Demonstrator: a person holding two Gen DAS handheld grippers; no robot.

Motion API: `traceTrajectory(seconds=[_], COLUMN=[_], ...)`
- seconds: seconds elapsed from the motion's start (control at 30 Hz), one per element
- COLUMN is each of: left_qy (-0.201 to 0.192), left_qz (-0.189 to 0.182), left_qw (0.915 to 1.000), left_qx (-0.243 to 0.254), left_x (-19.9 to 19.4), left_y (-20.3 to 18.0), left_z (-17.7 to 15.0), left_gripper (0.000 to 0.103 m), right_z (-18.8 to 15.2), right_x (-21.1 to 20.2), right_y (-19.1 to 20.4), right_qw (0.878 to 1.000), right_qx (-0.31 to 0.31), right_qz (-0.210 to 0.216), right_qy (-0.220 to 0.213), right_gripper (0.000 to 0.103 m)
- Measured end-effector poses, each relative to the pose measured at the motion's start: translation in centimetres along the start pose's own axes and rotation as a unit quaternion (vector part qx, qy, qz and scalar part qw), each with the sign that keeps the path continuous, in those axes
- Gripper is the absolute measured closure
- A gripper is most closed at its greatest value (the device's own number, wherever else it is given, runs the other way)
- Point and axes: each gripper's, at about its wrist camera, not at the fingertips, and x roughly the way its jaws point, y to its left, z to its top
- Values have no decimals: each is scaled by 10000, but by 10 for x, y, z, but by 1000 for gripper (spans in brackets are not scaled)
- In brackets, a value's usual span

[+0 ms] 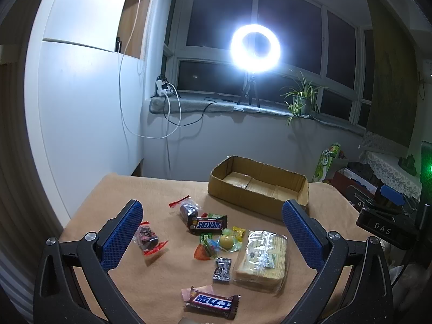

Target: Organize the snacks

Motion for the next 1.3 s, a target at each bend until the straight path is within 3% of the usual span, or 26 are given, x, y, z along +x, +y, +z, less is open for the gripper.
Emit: traceTrajectory(seconds=[0.23, 0.5, 0.6, 0.67, 0.8, 0.9, 1.0, 1.07, 1.17, 1.3], left_qy=[95, 314, 521, 694, 997, 1269, 1610, 1878, 2115, 2335], left_qz=[37, -28, -187, -321, -633, -851, -1104, -1365, -1504, -1749], left_qw=[9999, 9994, 9978, 9959, 9908, 9855, 9763, 9672, 9597, 9511], left_qx=[21, -131, -363, -486, -666, -743, -937, -1035, -1076, -1011], left_x=[0, 3, 9, 15, 27, 38, 53, 66, 79, 93], left_y=[-1, 5, 11, 14, 16, 15, 18, 18, 15, 8], left_z=[-2, -7, -11, -16, -27, -36, -46, -54, -61, -65], left_gripper=[1, 1, 1, 1, 3, 9, 32, 45, 47, 49], right_z=[-4, -13, -17, -23, -34, -41, -50, -57, -69, -82], right_x=[0, 7, 12, 17, 28, 36, 42, 49, 65, 84], right_y=[-3, -15, -19, -21, -21, -22, -22, -18, -10, -2], right_qw=[10000, 9978, 9950, 9918, 9841, 9764, 9681, 9612, 9458, 9227], right_qx=[58, 233, 387, 532, 741, 914, 1077, 1109, 1170, 1349], right_qz=[51, 536, 768, 924, 1217, 1444, 1644, 1816, 2144, 2555], right_qy=[34, 316, 501, 708, 1055, 1320, 1556, 1755, 2138, 2552], right_gripper=[0, 0, 1, 10, 11, 17, 19, 30, 43, 50])
